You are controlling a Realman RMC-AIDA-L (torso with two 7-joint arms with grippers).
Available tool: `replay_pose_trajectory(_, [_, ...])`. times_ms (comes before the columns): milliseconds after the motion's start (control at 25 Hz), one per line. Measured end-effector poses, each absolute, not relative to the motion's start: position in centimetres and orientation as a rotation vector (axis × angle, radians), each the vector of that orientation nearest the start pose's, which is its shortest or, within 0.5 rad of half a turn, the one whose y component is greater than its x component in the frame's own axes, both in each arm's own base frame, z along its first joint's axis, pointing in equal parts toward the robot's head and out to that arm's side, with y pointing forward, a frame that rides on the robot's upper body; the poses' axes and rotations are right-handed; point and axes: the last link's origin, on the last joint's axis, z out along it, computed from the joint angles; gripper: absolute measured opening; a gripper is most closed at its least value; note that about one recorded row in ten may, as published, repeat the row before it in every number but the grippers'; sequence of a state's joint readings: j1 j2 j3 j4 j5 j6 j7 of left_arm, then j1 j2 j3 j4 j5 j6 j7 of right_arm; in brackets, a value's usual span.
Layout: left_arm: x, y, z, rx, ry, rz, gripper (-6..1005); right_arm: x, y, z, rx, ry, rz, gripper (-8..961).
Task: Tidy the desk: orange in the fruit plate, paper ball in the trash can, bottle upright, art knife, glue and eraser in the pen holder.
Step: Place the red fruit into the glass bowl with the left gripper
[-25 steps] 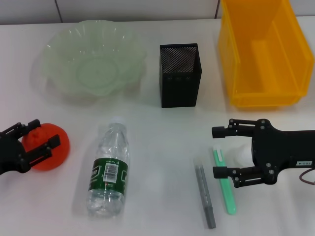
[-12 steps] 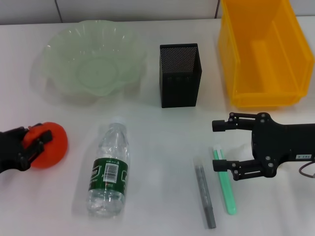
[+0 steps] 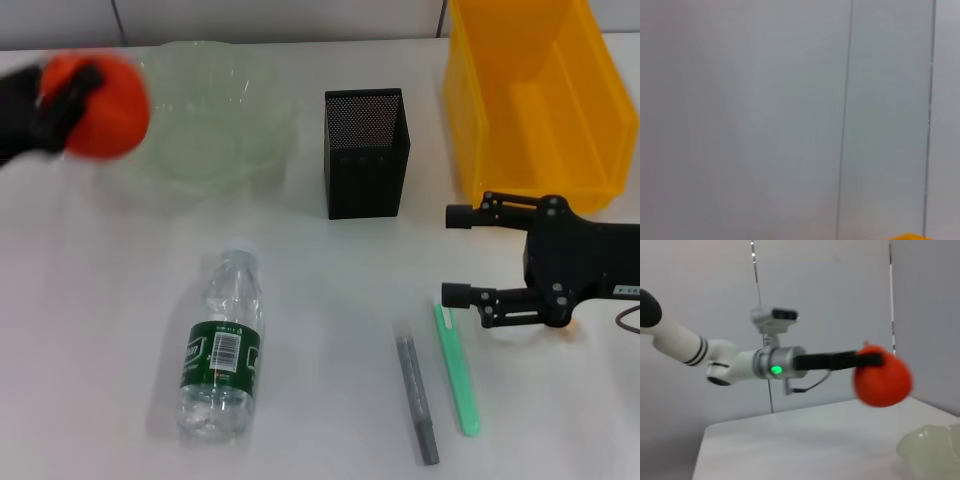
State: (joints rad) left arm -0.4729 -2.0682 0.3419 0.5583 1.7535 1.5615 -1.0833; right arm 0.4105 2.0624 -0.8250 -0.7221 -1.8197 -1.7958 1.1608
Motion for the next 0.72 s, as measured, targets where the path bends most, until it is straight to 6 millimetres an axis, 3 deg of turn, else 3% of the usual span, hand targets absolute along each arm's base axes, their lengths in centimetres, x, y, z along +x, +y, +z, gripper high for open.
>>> replay_pose_trajectory(200, [-26.5,38.7,3.6,-2.156,-0.495,-0.915,171,25.2,28.4,1.2,-2.831,0.226,0.922,825])
replay_pose_trajectory(440, [-26.0,41.6,0.9,-2.152,-0.565,-0.733,131,25.2,28.4,1.0,-2.827,0.257,0.931,825])
replay_pose_trajectory(640, [-25.8,41.0,1.2,-2.172,-0.530,-0.770,326,24.3,29.1,2.1,-2.808,0.315,0.946,824])
replay_pose_trajectory(720, [-26.3,40.1,2.1,-2.183,-0.496,-0.796,492,23.5,30.0,3.3,-2.810,0.367,0.899,824])
